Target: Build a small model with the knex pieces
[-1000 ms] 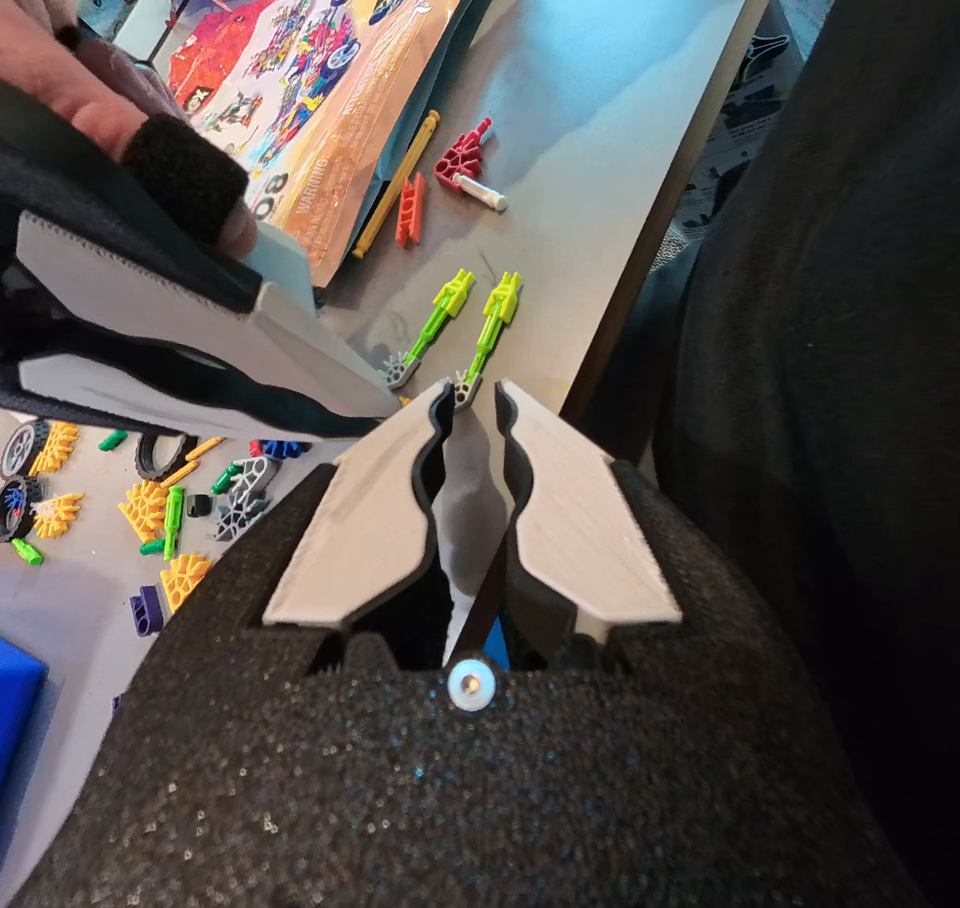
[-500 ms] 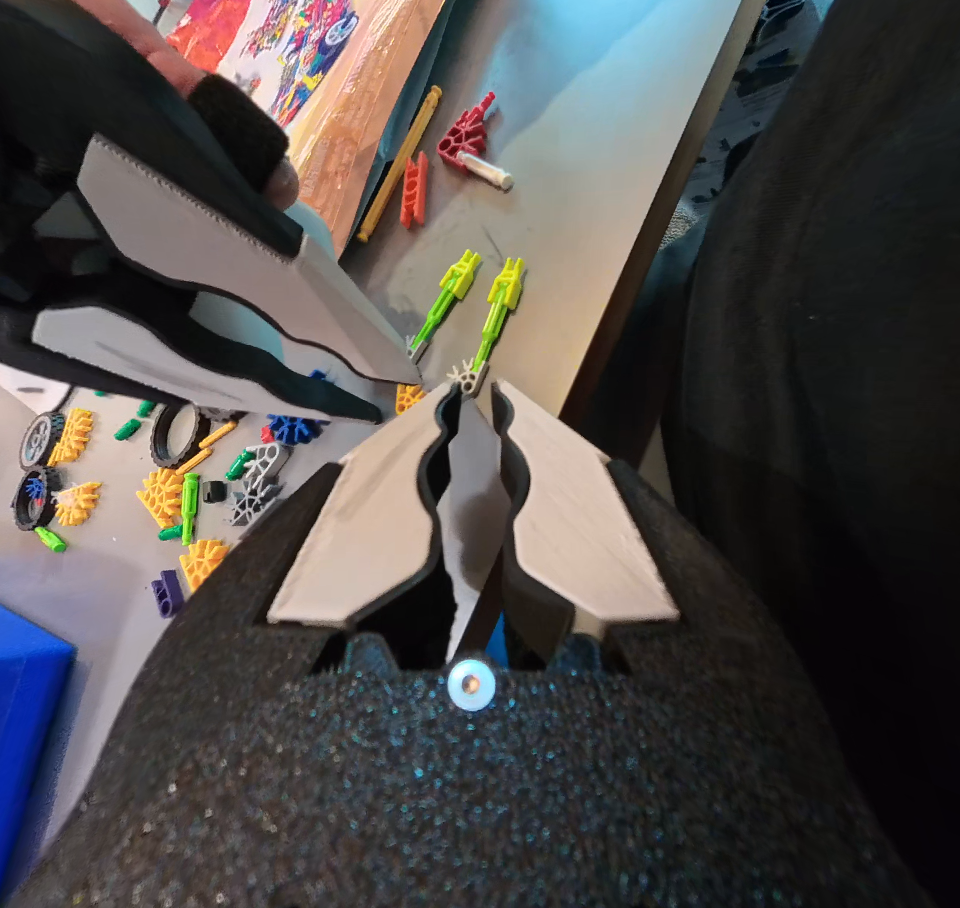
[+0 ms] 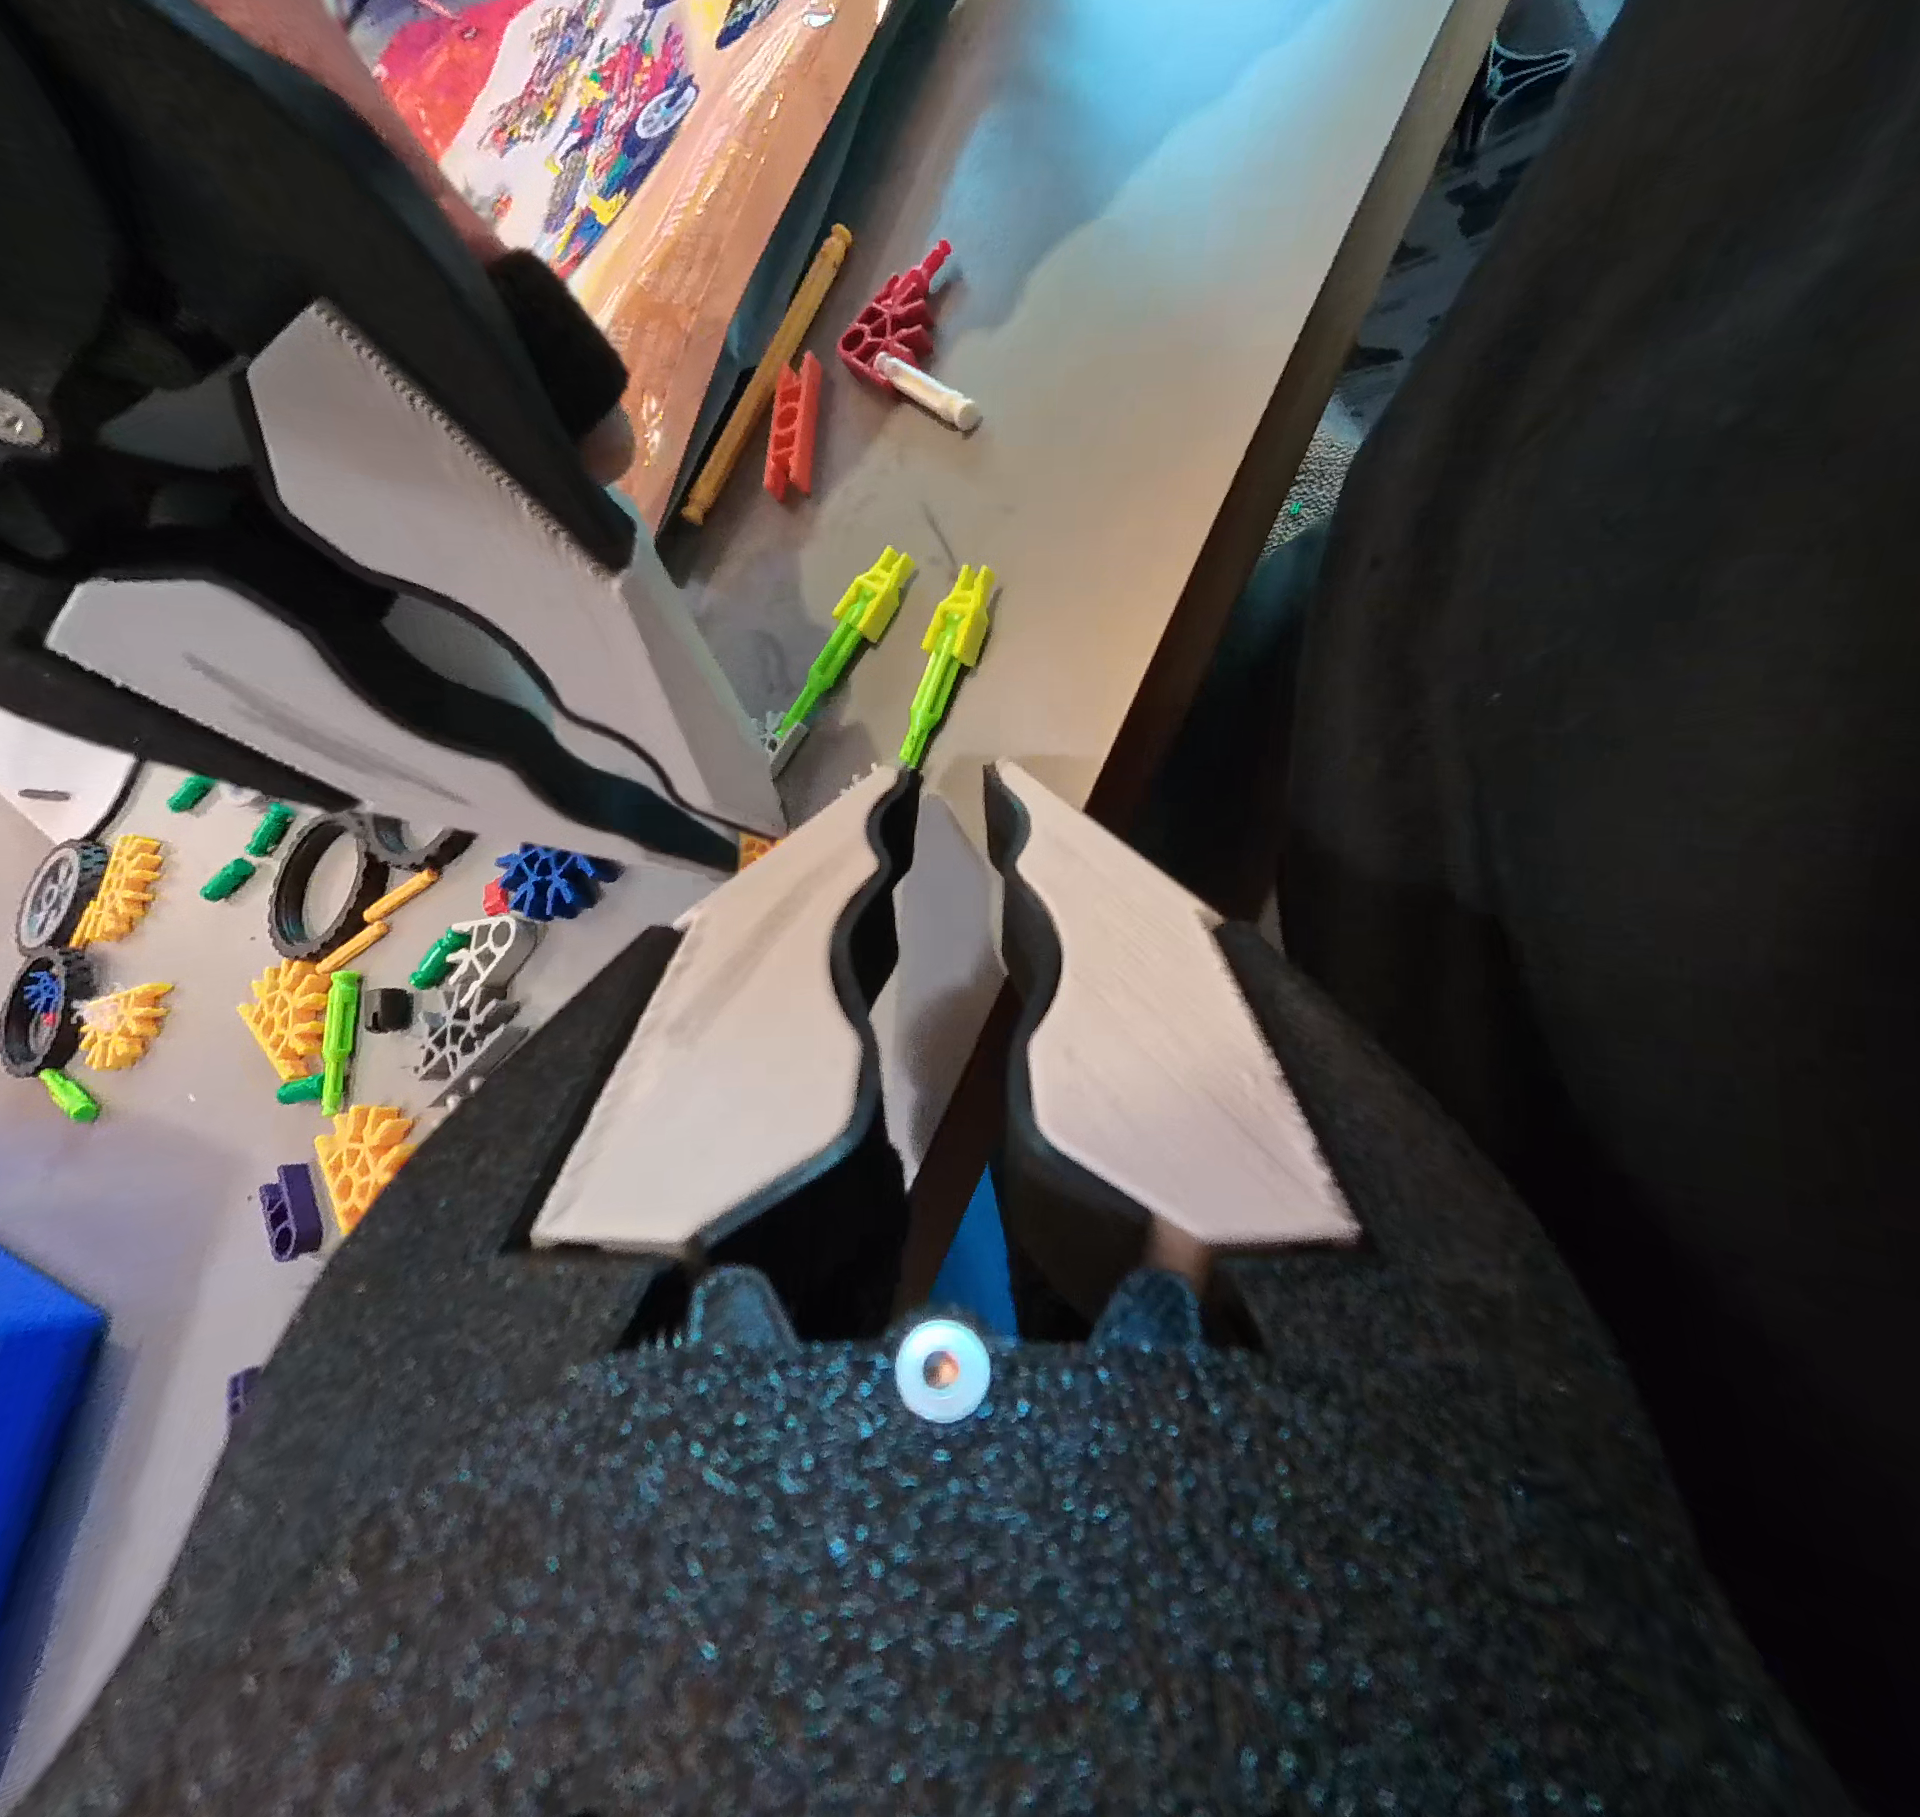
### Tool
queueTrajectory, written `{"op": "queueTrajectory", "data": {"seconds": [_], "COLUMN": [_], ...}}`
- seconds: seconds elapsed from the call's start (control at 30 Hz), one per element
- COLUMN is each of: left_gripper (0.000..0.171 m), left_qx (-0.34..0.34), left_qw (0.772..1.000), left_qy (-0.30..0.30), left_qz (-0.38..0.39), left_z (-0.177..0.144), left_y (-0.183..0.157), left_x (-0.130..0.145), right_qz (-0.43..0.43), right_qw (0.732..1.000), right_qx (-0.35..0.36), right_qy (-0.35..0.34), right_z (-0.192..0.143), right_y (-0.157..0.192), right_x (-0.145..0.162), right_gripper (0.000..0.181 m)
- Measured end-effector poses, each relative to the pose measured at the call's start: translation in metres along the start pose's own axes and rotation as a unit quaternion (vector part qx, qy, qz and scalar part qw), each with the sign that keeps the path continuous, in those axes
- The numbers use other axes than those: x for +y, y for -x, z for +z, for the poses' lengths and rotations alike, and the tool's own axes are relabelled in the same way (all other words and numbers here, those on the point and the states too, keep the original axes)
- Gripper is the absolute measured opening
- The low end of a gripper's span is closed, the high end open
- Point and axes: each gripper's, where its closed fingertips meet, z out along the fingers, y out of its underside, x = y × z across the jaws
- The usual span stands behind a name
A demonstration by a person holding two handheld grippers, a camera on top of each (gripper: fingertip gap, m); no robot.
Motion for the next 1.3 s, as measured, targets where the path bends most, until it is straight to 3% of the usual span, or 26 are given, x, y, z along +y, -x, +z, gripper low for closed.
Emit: {"op": "queueTrajectory", "data": {"seconds": [0.37,0.5,0.9,1.3], "left_gripper": [0.010,0.009,0.007,0.011], "left_qx": [-0.005,-0.005,-0.009,-0.028], "left_qw": [1.000,1.000,1.000,0.999], "left_qy": [0.007,0.009,0.013,0.008], "left_qz": [0.003,0.002,0.007,0.015], "left_z": [-0.002,-0.003,-0.004,-0.008], "left_y": [0.002,0.004,0.005,0.007], "left_x": [0.004,0.005,0.008,0.006], "right_qz": [-0.005,0.003,-0.030,-0.046], "right_qw": [1.000,1.000,0.999,0.999], "right_qx": [-0.005,-0.004,0.042,0.025], "right_qy": [-0.012,0.003,-0.005,-0.008], "right_z": [-0.002,-0.002,0.001,0.000], "right_y": [0.001,0.003,0.007,0.007], "right_x": [-0.002,0.002,0.000,-0.008], "right_gripper": [0.000,0.020,0.012,0.011]}}
